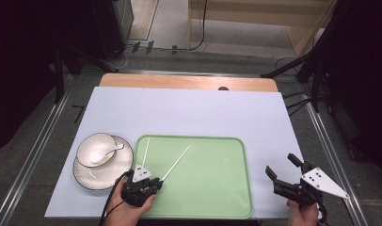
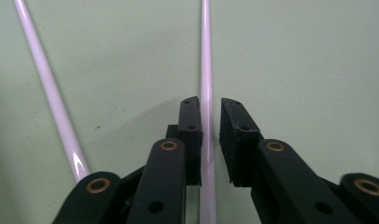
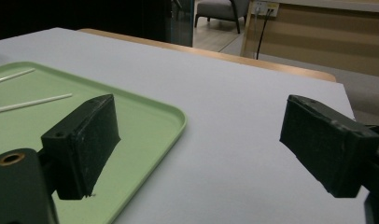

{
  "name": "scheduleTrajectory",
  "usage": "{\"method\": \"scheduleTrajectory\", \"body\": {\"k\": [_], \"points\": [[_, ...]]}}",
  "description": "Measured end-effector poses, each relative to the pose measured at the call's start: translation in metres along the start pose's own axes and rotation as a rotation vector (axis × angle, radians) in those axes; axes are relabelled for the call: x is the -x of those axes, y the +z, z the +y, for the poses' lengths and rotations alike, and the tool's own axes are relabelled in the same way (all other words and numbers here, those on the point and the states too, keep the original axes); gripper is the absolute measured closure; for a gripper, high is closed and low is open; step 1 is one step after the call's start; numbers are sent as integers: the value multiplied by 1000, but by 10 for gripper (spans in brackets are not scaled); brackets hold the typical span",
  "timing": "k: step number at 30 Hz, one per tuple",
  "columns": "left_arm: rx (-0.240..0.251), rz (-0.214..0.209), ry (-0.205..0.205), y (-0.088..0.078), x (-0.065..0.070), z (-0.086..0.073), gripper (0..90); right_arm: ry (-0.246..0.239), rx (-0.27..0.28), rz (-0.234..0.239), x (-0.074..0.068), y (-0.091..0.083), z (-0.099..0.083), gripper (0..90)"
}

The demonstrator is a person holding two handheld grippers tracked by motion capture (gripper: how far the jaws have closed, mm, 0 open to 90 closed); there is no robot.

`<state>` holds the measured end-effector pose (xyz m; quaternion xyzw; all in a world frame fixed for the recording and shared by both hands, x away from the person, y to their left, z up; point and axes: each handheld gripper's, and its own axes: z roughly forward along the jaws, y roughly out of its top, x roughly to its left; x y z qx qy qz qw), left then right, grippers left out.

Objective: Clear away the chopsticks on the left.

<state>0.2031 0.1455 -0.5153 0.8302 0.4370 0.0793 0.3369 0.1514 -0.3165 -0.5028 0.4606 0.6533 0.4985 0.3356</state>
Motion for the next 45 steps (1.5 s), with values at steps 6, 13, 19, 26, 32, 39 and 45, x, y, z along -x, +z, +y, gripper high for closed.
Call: {"method": "scheduleTrajectory", "body": {"k": [6,13,19,26,32,39,45], "points": [[62,-15,21,5,2,21,773,10,1,-4,2,0,0,115],[30,-21,80,43,16,49,900,6,-1,1,1,1,-1,115],[17,51,70,61,15,64,900,10,-2,4,2,1,-1,115],[41,134,-13,55,-7,62,900,19,-1,4,4,1,-2,115],[63,182,-89,50,-22,60,900,12,-3,8,2,3,-2,115],[66,299,-119,44,-36,59,900,12,-10,6,3,3,-2,115],[69,270,-128,41,-41,57,900,13,-6,7,4,2,-2,115]]}}
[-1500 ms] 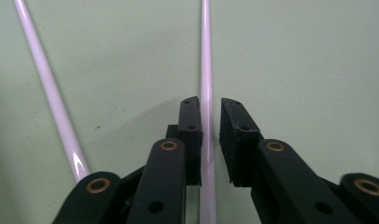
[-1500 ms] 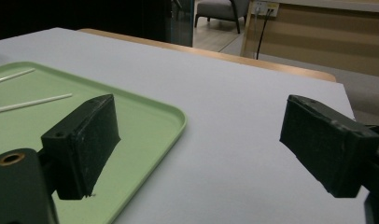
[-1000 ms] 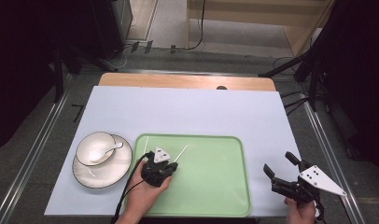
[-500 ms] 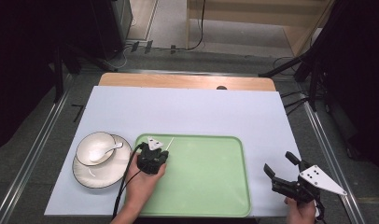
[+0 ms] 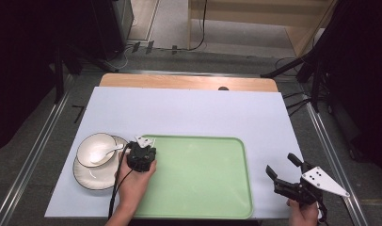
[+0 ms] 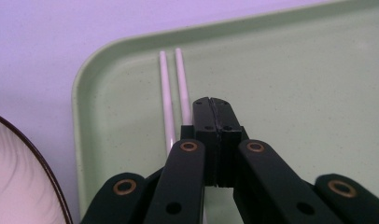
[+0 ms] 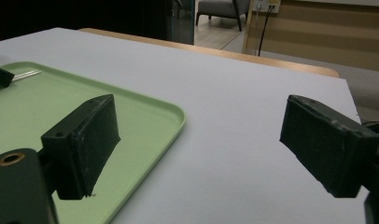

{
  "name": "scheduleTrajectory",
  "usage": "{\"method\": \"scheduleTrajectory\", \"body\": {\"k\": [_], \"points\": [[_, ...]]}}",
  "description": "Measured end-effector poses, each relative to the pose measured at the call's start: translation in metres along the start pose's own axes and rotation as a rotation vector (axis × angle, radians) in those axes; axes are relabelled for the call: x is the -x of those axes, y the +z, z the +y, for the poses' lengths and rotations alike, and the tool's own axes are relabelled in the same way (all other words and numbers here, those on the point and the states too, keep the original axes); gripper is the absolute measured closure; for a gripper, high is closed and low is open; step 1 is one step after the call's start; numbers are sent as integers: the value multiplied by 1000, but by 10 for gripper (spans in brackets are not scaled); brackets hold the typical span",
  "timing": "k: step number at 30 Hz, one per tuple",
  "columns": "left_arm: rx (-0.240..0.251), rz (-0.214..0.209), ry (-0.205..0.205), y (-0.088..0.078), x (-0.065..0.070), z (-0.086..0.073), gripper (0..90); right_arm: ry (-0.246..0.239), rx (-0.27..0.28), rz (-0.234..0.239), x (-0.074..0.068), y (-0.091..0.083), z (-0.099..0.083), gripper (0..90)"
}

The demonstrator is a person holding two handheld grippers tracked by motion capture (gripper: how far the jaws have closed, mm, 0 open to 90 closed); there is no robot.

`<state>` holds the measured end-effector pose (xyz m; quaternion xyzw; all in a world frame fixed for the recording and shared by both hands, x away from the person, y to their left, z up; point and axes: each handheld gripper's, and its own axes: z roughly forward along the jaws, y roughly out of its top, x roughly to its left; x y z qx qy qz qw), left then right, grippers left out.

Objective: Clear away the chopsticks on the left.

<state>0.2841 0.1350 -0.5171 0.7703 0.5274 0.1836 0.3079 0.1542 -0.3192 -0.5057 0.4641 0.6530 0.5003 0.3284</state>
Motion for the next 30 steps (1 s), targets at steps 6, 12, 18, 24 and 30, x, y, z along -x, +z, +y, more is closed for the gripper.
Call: {"method": "scheduleTrajectory", "body": {"k": [6,12,18,24,30], "points": [[45,-15,23,-25,-9,-10,900,3,1,-2,1,-1,0,115],[43,-31,41,-48,-13,-37,900,3,2,-3,1,-2,0,115],[17,-48,53,-64,-15,-58,900,0,3,-5,-1,-2,1,115],[6,-86,64,-74,-18,-73,900,1,3,-6,-1,-2,1,115],[4,-97,71,-77,-15,-77,900,-1,1,-5,-1,-2,1,115]]}}
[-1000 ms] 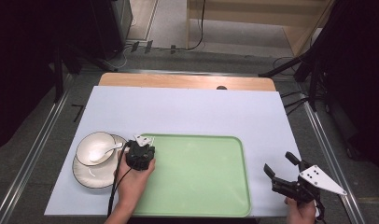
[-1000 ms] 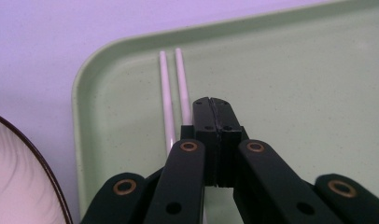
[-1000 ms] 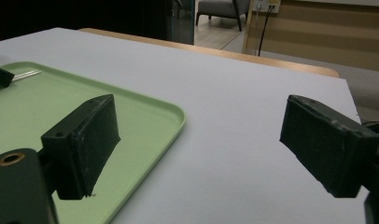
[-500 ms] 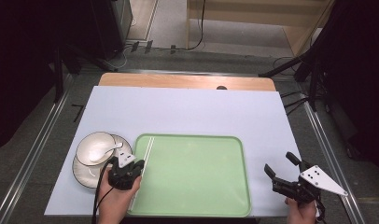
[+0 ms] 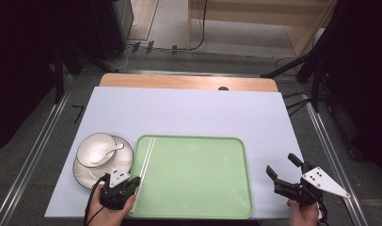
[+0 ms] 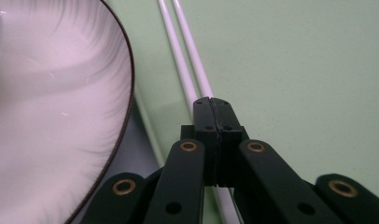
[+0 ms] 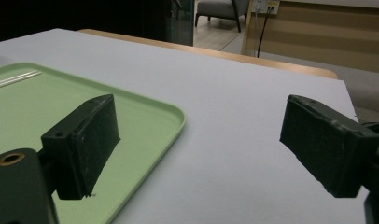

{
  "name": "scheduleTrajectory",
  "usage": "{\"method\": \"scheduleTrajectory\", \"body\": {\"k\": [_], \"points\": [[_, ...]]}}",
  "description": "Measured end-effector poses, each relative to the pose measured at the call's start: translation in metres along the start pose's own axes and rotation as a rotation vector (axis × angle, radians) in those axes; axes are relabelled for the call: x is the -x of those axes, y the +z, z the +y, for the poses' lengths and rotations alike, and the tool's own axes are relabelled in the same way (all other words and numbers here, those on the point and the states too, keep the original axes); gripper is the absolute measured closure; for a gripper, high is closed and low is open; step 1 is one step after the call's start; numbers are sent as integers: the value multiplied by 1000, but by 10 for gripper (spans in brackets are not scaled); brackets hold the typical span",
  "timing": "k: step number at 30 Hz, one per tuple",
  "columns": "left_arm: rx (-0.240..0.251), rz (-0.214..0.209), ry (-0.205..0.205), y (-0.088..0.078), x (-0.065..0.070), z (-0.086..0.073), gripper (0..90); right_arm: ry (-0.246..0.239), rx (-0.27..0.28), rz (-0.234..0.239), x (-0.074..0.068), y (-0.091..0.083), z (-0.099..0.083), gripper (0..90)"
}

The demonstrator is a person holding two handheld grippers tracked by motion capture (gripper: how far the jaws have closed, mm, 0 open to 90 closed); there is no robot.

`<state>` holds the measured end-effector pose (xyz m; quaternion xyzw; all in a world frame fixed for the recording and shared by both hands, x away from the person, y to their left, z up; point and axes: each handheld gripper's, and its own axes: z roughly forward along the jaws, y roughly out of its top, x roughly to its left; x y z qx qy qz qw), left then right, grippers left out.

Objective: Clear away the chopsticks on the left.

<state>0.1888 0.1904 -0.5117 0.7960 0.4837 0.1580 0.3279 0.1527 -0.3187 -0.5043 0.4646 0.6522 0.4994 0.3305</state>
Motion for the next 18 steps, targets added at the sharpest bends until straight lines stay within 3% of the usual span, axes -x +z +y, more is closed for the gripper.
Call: {"method": "scheduleTrajectory", "body": {"k": [3,8,18], "points": [[-14,-6,11,-1,3,-3,900,2,0,1,0,0,0,115],[-22,-37,-6,-5,3,-13,900,7,3,-4,2,-1,-1,115],[-20,-54,3,-4,6,-13,882,-1,-1,3,0,0,0,115]]}}
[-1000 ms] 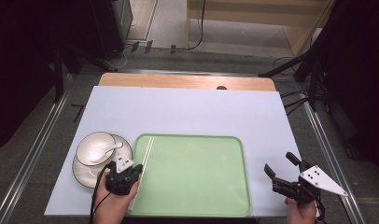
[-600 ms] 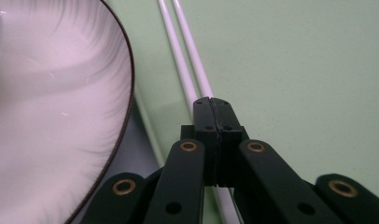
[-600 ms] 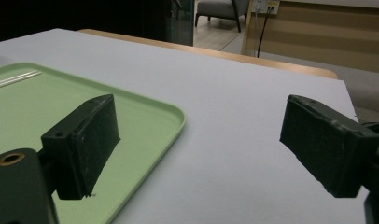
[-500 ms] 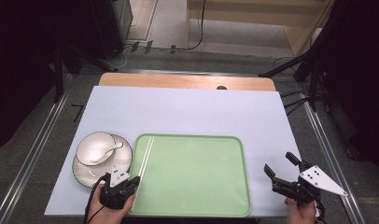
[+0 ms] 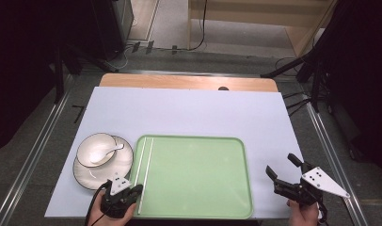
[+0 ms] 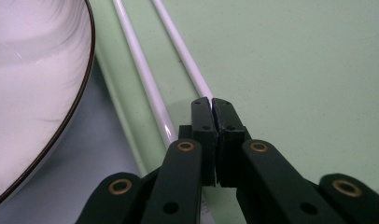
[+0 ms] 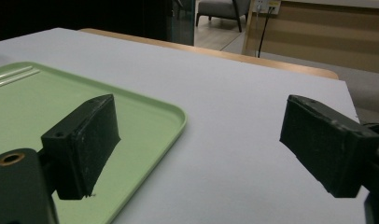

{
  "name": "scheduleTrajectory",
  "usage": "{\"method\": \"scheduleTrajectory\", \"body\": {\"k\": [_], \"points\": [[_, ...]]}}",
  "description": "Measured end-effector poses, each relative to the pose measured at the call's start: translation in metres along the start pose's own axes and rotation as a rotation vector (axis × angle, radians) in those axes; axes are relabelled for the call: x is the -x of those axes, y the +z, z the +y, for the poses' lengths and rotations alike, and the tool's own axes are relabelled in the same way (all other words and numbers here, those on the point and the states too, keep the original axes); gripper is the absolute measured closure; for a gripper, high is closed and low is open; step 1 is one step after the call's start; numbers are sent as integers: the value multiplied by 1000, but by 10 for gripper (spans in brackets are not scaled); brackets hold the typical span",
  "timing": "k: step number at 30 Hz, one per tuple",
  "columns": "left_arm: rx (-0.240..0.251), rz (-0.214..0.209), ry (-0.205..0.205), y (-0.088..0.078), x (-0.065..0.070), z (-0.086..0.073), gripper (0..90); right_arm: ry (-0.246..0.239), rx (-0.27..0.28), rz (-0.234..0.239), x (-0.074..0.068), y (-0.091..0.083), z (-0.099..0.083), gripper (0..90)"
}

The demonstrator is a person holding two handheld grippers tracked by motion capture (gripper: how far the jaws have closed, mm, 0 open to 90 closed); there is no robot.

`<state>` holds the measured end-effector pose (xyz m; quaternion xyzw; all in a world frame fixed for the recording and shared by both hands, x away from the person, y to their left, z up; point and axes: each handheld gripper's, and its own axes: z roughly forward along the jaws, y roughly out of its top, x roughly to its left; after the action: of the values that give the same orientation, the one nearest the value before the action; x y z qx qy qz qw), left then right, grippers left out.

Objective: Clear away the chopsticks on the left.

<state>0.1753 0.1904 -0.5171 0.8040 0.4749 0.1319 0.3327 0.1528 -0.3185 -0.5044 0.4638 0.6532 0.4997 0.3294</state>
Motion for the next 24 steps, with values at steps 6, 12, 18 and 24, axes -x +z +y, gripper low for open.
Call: {"method": "scheduleTrajectory", "body": {"k": [6,12,18,24], "points": [[83,-90,-23,-6,-10,1,656,3,-1,-1,1,0,-1,115],[223,-90,10,-13,-19,1,366,2,-1,-4,1,0,-1,115],[298,-112,45,-34,-29,3,18,2,-2,-4,1,0,-1,115],[364,-119,14,-46,-47,-1,0,3,-3,-6,2,0,-1,115]]}}
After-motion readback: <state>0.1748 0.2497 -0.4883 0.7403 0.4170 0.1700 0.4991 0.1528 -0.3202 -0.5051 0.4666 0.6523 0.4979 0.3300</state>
